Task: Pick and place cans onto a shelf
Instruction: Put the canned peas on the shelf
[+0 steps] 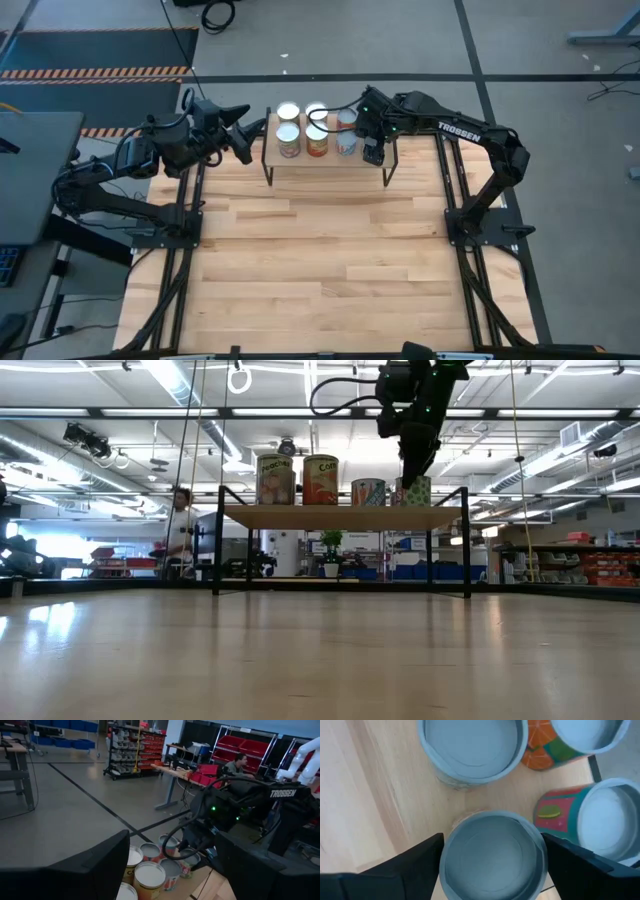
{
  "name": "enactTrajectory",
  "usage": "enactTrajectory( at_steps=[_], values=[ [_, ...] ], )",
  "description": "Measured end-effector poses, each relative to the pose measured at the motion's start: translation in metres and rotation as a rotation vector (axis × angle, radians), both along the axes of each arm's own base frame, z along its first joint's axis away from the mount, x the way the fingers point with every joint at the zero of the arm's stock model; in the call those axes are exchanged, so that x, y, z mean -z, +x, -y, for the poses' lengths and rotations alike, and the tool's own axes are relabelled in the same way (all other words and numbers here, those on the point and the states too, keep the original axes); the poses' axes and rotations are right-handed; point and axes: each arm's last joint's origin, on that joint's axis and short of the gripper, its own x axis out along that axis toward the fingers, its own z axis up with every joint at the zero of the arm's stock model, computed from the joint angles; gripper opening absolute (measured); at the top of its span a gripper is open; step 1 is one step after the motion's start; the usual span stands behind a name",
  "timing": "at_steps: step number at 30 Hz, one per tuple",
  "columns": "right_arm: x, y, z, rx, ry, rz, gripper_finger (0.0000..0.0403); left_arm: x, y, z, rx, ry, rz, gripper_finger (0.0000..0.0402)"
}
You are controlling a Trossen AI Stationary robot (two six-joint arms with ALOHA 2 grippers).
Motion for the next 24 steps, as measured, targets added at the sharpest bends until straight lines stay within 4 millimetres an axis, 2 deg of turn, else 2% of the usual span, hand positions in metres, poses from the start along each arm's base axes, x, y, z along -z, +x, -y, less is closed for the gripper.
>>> enactTrajectory(
  at_steps=[4, 8, 12, 15, 21, 24],
  values=[
    [-0.016, 0.001, -0.001, -0.017, -0.034, 0.041, 0.0330, 0.000, 0.000, 0.000, 0.000, 0.000, 0.000, 0.0298],
    [-0.039, -0.008, -0.008, -0.045, -0.088, 0.090, 0.0327, 0.000, 0.000, 0.001, 0.003, 0.000, 0.000, 0.0298],
    [-0.048, -0.017, -0.012, -0.049, -0.096, 0.112, 0.0327, 0.000, 0.000, 0.001, 0.004, 0.000, -0.001, 0.0298],
    [-0.044, -0.017, -0.012, -0.029, -0.077, 0.110, 0.0327, 0.000, 0.000, 0.001, 0.004, 0.000, -0.001, 0.0298],
    [-0.011, -0.014, -0.010, -0.003, -0.045, 0.068, 0.0327, 0.000, 0.000, 0.001, 0.005, 0.000, -0.001, 0.0298],
    [-0.002, -0.011, -0.007, 0.000, -0.055, 0.081, 0.0328, 0.000, 0.000, 0.001, 0.009, 0.000, -0.001, 0.0298]
  ],
)
